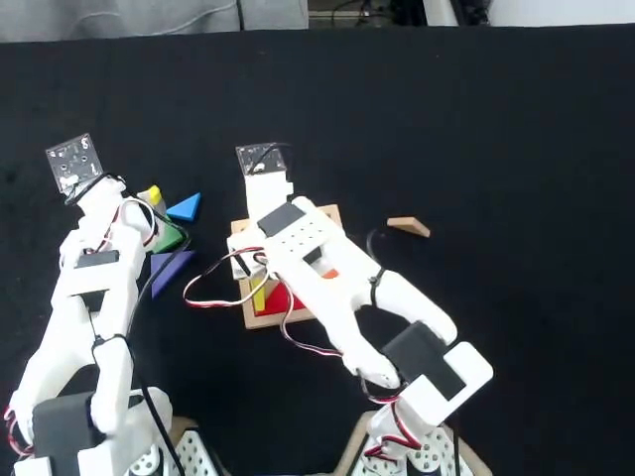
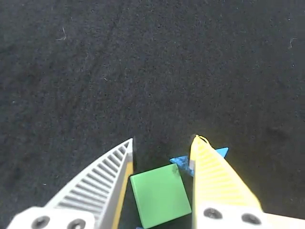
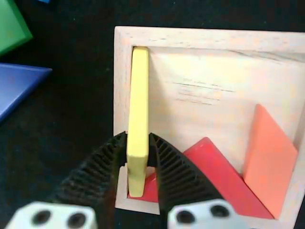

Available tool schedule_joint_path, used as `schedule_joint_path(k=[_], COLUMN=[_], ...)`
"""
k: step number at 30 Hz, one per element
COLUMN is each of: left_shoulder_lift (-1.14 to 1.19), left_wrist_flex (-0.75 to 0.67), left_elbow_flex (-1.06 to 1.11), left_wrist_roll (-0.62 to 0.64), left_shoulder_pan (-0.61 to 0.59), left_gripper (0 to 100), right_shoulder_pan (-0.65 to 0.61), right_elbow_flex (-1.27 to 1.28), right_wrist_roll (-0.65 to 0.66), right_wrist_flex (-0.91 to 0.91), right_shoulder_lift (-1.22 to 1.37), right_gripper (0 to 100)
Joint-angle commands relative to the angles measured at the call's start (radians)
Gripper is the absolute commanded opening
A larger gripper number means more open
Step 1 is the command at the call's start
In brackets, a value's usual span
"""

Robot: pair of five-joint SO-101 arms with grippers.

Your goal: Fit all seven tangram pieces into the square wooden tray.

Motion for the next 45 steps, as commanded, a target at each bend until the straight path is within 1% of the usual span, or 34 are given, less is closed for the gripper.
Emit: schedule_joint_path(k=[1,3,4,5,11,14,17,20,24,26,28,31,32,34,37,45], left_shoulder_lift=[-0.014,-0.014,-0.014,-0.014,-0.014,-0.014,-0.014,-0.014,-0.014,-0.014,-0.014,-0.014,-0.014,-0.014,-0.014,-0.014], left_wrist_flex=[-0.012,-0.012,-0.012,-0.012,-0.011,-0.011,-0.011,-0.011,-0.011,-0.011,-0.011,-0.011,-0.011,-0.011,-0.011,-0.011], left_elbow_flex=[-0.012,-0.012,-0.012,-0.012,-0.012,-0.012,-0.012,-0.012,-0.012,-0.012,-0.012,-0.012,-0.012,-0.012,-0.012,-0.012], left_wrist_roll=[-0.011,-0.011,-0.011,-0.011,-0.011,-0.011,-0.011,-0.011,-0.011,-0.011,-0.011,-0.011,-0.011,-0.011,-0.011,-0.011], left_shoulder_pan=[0.008,0.008,0.008,0.008,0.007,0.007,0.008,0.008,0.012,0.012,0.012,0.012,0.013,0.013,0.013,0.013], left_gripper=[19,19,19,19,19,19,19,19,19,19,19,19,19,19,19,19], right_shoulder_pan=[-0.017,-0.018,-0.018,-0.018,-0.006,0.023,0.077,0.127,0.19,0.213,0.227,0.226,0.226,0.224,0.224,0.166], right_elbow_flex=[-0.062,-0.056,-0.054,-0.054,-0.074,-0.099,-0.099,-0.099,-0.099,-0.097,-0.088,-0.07,-0.073,-0.071,-0.073,-0.082], right_wrist_roll=[0.005,0.003,0.008,0.008,0.017,0.077,0.114,0.181,0.261,0.272,0.273,0.273,0.282,0.344,0.433,0.44], right_wrist_flex=[-0.015,-0.014,-0.014,-0.014,0.023,0.083,0.112,0.158,0.181,0.172,0.15,0.074,0.038,-0.015,-0.074,-0.075], right_shoulder_lift=[-0.007,-0.008,-0.01,-0.012,-0.015,-0.042,-0.09,-0.133,-0.168,-0.168,-0.15,-0.104,-0.082,-0.035,0.03,0.082], right_gripper=[8.7,18.9,22.1,23.0,18.9,18.8,18.8,18.8,18.7,18.6,16.0,3.3,0.5,2.8,1.1,1.1])
